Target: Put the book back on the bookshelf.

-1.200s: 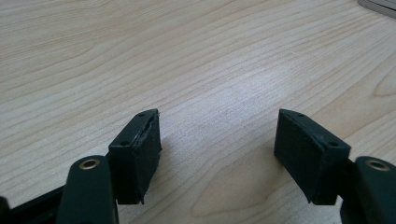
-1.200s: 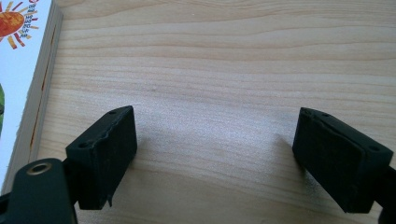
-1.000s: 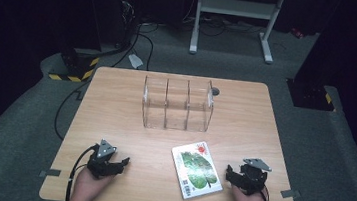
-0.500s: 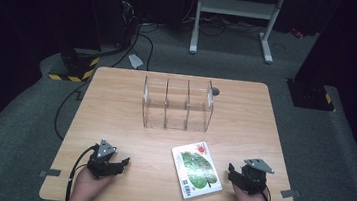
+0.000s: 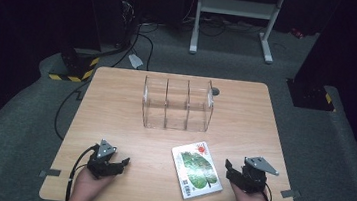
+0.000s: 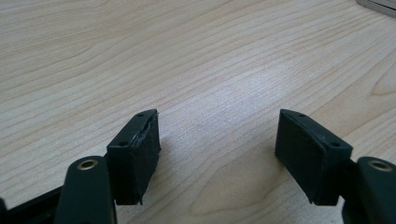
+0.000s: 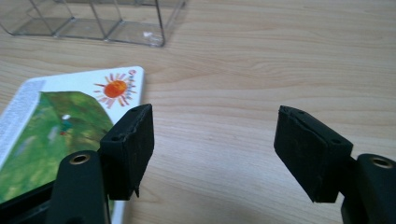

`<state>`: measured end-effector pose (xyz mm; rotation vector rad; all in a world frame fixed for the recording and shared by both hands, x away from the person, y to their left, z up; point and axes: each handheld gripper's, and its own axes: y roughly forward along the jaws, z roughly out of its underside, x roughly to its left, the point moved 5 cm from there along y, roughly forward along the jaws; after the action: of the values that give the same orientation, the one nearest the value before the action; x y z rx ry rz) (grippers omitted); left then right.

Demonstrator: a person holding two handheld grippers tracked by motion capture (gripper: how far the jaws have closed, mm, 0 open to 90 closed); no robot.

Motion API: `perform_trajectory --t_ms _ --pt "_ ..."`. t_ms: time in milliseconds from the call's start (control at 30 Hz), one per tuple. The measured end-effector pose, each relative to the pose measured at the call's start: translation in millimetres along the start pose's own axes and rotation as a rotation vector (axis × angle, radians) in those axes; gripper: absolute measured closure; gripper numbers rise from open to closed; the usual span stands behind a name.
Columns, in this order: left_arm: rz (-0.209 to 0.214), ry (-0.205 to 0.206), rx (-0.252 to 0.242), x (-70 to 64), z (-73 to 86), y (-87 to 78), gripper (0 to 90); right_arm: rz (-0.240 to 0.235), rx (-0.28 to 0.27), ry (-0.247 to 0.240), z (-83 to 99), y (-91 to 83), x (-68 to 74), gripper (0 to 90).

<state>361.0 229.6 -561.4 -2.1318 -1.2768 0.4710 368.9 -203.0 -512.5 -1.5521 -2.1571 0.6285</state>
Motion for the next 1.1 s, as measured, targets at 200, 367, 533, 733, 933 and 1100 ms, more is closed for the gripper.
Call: perform_trajectory --t_ms 200,367,533,733,933,1100 --pt "0.001 0.001 0.000 0.1 0.0 0.0 30.8 -0.047 0.001 -0.014 -1.2 -0.8 15.1 29.2" --pt "0.001 0.001 0.000 0.0 0.0 0.1 30.7 -0.074 0.025 -0.050 0.9 2.6 32.9 28.4" --pt "0.002 0.002 0.001 -0.1 -0.1 0.1 30.5 -0.101 0.042 -0.072 4.8 6.4 46.3 28.1" --pt "-0.003 0.000 0.003 0.4 -0.2 0.4 29.0 -0.113 0.072 -0.065 12.4 11.6 55.3 27.4" --pt "-0.003 0.003 0.005 1.0 -0.6 0.9 28.3 -0.121 0.131 -0.048 21.2 19.2 56.8 26.7" --pt "0.000 0.005 0.007 0.8 -0.9 1.1 28.2 -0.144 0.166 -0.012 27.0 25.2 58.1 27.8"
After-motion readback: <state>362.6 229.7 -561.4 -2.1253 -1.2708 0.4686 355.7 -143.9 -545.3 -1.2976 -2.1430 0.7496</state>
